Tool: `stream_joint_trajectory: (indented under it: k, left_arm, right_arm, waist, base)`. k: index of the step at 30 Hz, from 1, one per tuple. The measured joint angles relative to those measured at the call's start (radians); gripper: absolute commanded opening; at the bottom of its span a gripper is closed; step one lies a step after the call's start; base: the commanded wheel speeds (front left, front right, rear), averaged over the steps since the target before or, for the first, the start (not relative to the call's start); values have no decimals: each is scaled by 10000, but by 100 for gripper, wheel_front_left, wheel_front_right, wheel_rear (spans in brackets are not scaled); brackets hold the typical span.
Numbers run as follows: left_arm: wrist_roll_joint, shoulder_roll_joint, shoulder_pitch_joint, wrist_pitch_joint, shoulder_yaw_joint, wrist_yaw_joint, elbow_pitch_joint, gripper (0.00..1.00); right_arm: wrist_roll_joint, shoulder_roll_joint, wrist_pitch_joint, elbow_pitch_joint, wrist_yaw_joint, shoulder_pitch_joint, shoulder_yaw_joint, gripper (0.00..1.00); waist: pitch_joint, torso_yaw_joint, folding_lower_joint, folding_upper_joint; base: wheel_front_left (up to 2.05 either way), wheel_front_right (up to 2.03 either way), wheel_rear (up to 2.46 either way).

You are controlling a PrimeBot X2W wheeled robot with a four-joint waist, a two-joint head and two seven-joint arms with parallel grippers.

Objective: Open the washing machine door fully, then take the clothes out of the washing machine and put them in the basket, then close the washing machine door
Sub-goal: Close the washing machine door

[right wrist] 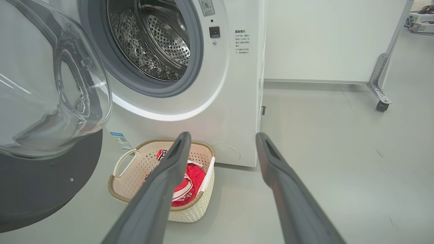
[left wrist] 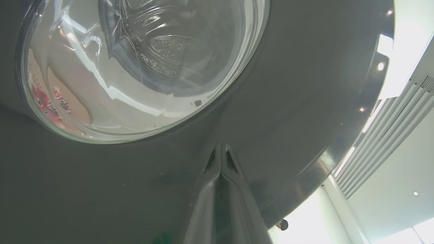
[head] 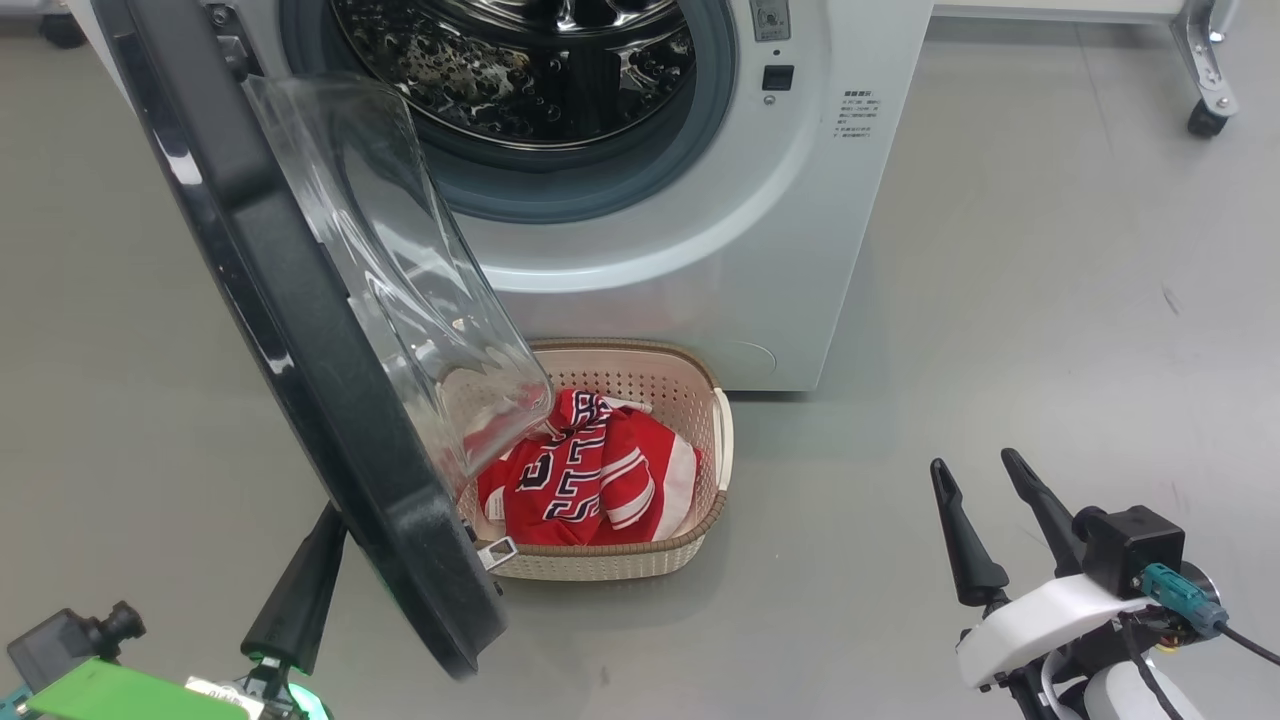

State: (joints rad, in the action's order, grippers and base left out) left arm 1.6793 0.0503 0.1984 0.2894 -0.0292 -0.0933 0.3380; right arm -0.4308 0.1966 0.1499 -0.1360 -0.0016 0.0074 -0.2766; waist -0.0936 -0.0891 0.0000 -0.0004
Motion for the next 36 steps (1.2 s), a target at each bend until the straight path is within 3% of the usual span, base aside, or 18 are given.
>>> stream_joint_trajectory:
  k: [36]
  left_arm:
    - [151, -12, -2635, 265, -911, 6, -1358, 0]
  right_arm:
    - [-8, -98, 111, 75, 4, -732, 25, 100]
  waist:
    - [-1172, 1273, 0, 0]
  base:
    - [0, 0, 0]
